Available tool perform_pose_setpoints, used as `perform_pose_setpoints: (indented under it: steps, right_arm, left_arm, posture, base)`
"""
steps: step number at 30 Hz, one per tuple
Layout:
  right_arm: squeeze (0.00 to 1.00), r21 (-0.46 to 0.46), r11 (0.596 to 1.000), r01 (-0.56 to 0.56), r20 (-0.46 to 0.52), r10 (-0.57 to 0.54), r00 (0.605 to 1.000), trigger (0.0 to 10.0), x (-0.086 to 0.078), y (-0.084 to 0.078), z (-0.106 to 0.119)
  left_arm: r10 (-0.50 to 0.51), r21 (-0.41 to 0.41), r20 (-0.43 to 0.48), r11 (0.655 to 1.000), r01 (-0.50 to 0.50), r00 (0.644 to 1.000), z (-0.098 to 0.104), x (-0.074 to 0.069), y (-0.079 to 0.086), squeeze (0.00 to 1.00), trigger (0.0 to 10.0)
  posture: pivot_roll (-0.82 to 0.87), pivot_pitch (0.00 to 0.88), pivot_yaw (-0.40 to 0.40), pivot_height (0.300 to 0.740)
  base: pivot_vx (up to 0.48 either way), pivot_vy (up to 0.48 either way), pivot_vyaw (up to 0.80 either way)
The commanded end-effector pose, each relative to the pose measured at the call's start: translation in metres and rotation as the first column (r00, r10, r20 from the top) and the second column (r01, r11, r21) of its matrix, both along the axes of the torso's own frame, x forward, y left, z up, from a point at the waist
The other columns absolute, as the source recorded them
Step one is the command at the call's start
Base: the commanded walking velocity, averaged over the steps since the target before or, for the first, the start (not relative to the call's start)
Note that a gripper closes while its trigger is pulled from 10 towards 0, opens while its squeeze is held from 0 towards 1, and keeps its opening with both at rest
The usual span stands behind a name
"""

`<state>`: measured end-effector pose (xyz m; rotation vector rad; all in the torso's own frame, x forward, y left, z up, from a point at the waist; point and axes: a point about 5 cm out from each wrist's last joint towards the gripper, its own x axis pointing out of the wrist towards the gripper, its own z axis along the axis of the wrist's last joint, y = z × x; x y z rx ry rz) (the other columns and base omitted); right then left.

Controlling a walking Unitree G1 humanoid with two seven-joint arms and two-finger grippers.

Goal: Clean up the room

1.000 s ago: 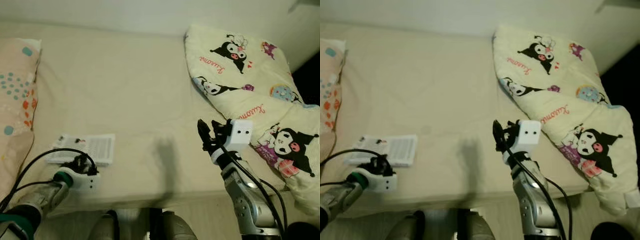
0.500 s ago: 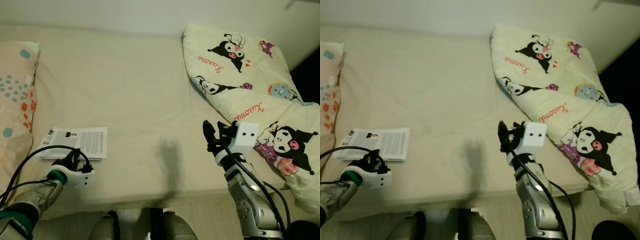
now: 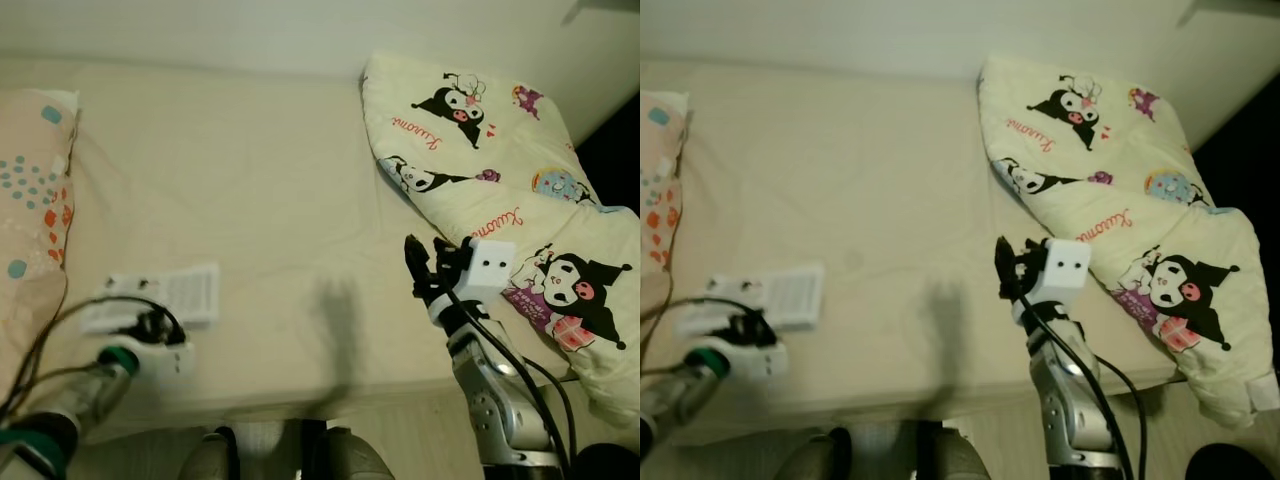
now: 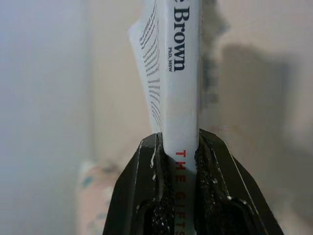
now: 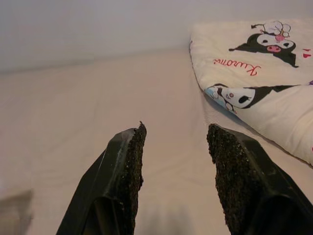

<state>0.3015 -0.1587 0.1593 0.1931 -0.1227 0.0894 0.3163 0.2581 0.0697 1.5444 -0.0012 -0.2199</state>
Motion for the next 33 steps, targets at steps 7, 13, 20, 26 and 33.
perform_pose_setpoints:
  steps: [7,13,20,26,33]
  right_arm:
    - [0.00,0.008,0.998,0.069,-0.016,-0.069,0.998,10.0,-0.004,-0.014,-0.008]
    - [0.00,-0.008,0.997,0.082,-0.028,-0.083,0.996,10.0,-0.007,-0.023,-0.012]
    - [0.00,-0.006,0.999,0.053,-0.029,-0.053,0.998,10.0,-0.003,-0.012,-0.012]
    - [0.00,-0.035,0.998,0.055,-0.032,-0.057,0.998,10.0,-0.009,-0.021,-0.011]
    - [0.00,-0.031,0.997,0.069,-0.039,-0.070,0.997,10.0,-0.011,-0.020,-0.015]
  left_arm:
    - [-0.159,-0.063,0.044,0.985,0.162,0.986,0.069,-0.030,-0.003,0.00,10.0]
    - [-0.260,-0.036,0.072,0.964,0.263,0.963,0.119,-0.041,-0.018,0.00,10.0]
    - [-0.203,-0.025,0.053,0.979,0.204,0.978,0.083,-0.023,-0.009,0.00,10.0]
    - [-0.096,-0.007,-0.022,0.995,0.096,0.995,0.048,-0.020,-0.004,0.00,10.0]
    - [-0.002,-0.190,-0.058,0.982,-0.009,0.998,0.030,-0.017,-0.024,0.00,10.0]
  posture:
    - [-0.01,0.155,0.030,0.740]
    - [0.01,0.158,0.021,0.740]
    - [0.00,0.155,-0.007,0.740]
    - [-0.04,0.161,-0.023,0.740]
    - [-0.05,0.139,0.000,0.740]
  base:
    - [0.000,0.000,0.00]
    - [0.000,0.000,0.00]
    - [0.000,0.000,0.00]
    - [0.000,0.000,0.00]
    - [0.000,0.000,0.00]
